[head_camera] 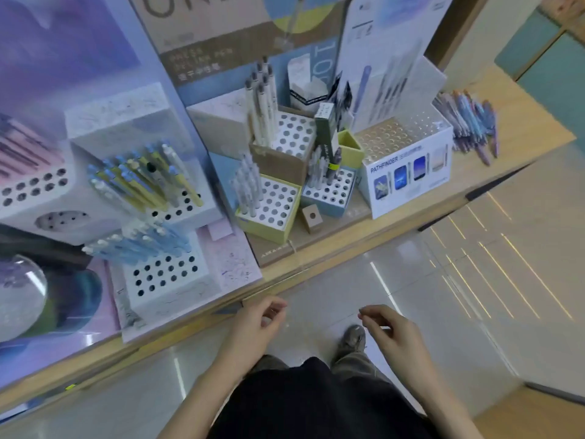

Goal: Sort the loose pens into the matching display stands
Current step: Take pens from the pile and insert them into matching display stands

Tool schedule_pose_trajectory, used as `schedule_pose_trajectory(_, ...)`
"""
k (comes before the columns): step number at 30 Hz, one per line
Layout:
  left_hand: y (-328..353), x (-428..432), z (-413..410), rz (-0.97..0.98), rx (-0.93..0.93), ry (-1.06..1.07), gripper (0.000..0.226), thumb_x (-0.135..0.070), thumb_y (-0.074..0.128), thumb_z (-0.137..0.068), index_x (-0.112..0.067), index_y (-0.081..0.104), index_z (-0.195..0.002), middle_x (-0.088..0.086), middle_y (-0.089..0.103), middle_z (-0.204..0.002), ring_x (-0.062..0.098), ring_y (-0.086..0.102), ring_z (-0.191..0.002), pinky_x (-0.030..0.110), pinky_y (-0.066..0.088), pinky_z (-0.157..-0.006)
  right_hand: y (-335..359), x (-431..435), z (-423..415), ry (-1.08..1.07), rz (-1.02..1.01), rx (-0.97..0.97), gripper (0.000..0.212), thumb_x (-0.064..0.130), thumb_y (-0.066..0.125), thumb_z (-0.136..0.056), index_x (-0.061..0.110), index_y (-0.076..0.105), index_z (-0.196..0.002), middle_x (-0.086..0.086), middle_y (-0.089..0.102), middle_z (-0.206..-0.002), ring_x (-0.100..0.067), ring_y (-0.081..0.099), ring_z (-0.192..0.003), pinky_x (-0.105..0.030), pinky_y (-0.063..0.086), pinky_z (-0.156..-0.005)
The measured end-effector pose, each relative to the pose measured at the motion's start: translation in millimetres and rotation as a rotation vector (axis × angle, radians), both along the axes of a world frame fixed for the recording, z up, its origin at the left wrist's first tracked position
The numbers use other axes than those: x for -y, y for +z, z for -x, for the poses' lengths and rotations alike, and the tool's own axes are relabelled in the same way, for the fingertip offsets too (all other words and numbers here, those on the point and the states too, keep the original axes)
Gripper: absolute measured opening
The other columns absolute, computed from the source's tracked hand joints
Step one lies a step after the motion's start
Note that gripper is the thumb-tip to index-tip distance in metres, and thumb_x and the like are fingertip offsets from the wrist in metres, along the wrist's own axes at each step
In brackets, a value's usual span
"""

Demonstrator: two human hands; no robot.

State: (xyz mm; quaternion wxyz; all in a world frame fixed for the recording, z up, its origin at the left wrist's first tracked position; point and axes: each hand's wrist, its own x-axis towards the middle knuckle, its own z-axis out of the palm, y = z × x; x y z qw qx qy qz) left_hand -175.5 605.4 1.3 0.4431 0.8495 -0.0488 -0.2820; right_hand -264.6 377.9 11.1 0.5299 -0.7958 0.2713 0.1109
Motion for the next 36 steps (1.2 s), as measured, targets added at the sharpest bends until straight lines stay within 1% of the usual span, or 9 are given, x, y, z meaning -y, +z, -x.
schedule_pose_trajectory(5, -7, 101, 4, 0.01, -0.064, -0.01, 0.021, -0.013, 0.06, -0.091, -0.034, 0.061, -0.088, -0.01, 0.066, -0.095, -0.004, 0.059, -0.085, 0.012, 0.043, -0.075, -3, 106, 20, -0.011, 0.033, -0.047, 0.018, 0.013, 0.058, -0.093, 0.027, 0.067, -0.087, 0.012, 0.07, -0.087, 0.0, 0.062, -0.079, -0.011, 0.045, -0.069)
schedule_pose_trajectory(8, -9, 153, 12, -0.009, -0.085, -0.013, 0.019, -0.013, 0.059, -0.092, -0.032, 0.062, -0.089, -0.01, 0.065, -0.094, -0.006, 0.058, -0.085, 0.008, 0.044, -0.073, -7, 164, 9, 0.004, 0.066, -0.033, 0.014, 0.017, 0.057, -0.094, 0.027, 0.067, -0.093, 0.013, 0.07, -0.092, 0.001, 0.062, -0.083, -0.01, 0.046, -0.071)
schedule_pose_trajectory(11, -4, 189, 14, -0.008, -0.084, 0.035, 0.018, -0.011, 0.06, -0.091, -0.028, 0.065, -0.09, -0.009, 0.067, -0.092, 0.0, 0.061, -0.085, 0.008, 0.045, -0.072, -1, 207, -10, 0.024, 0.052, -0.005, 0.013, 0.019, 0.056, -0.095, 0.025, 0.067, -0.097, 0.014, 0.069, -0.094, 0.003, 0.061, -0.086, -0.01, 0.046, -0.073)
schedule_pose_trajectory(15, -1, 230, -1, -0.02, -0.083, 0.1, 0.02, -0.008, 0.061, -0.09, -0.027, 0.064, -0.084, -0.008, 0.068, -0.087, -0.007, 0.06, -0.083, 0.005, 0.044, -0.068, 9, 249, -55, 0.097, 0.027, 0.045, 0.013, 0.019, 0.055, -0.096, 0.028, 0.065, -0.095, 0.012, 0.068, -0.093, 0.002, 0.061, -0.086, -0.011, 0.046, -0.073)
schedule_pose_trajectory(21, -11, 311, -66, -0.005, -0.077, 0.097, 0.018, -0.013, 0.062, -0.09, -0.029, 0.065, -0.084, -0.012, 0.07, -0.083, -0.004, 0.062, -0.08, 0.007, 0.044, -0.069, 7, 315, -128, 0.198, 0.049, 0.063, 0.014, 0.019, 0.053, -0.096, 0.03, 0.062, -0.094, 0.01, 0.068, -0.093, 0.002, 0.058, -0.087, -0.014, 0.046, -0.073)
schedule_pose_trajectory(24, -4, 366, -108, 0.021, -0.025, 0.009, 0.019, -0.015, 0.061, -0.091, -0.033, 0.064, -0.085, -0.016, 0.068, -0.085, -0.003, 0.061, -0.081, 0.008, 0.044, -0.07, 3, 356, -145, 0.185, 0.102, 0.03, 0.012, 0.021, 0.054, -0.096, 0.023, 0.065, -0.1, 0.011, 0.067, -0.094, 0.003, 0.056, -0.087, -0.013, 0.045, -0.072)
schedule_pose_trajectory(29, 15, 458, -175, 0.084, 0.01, -0.11, 0.014, -0.018, 0.057, -0.094, -0.031, 0.063, -0.094, -0.016, 0.065, -0.096, -0.004, 0.058, -0.088, 0.01, 0.043, -0.076, 2, 431, -151, 0.095, 0.128, -0.054, 0.015, 0.02, 0.056, -0.095, 0.032, 0.063, -0.093, 0.014, 0.068, -0.094, 0.004, 0.06, -0.084, -0.011, 0.045, -0.07)
schedule_pose_trajectory(32, 19, 498, -208, 0.119, 0.025, -0.066, 0.014, -0.014, 0.056, -0.094, -0.024, 0.064, -0.098, -0.014, 0.065, -0.096, -0.006, 0.057, -0.089, 0.014, 0.045, -0.078, 4, 472, -163, 0.107, 0.133, -0.08, 0.023, 0.019, 0.057, -0.094, 0.04, 0.061, -0.085, 0.02, 0.068, -0.088, 0.002, 0.061, -0.082, -0.01, 0.045, -0.068)
schedule_pose_trajectory(36, 9, 533, -233, 0.08, 0.057, 0.056, 0.022, -0.01, 0.057, -0.093, -0.031, 0.06, -0.095, -0.013, 0.061, -0.098, -0.001, 0.057, -0.091, 0.019, 0.046, -0.08, -7, 519, -212, 0.204, 0.11, -0.094, 0.019, 0.018, 0.055, -0.095, 0.033, 0.062, -0.086, 0.018, 0.067, -0.089, 0.001, 0.061, -0.083, -0.015, 0.044, -0.07)
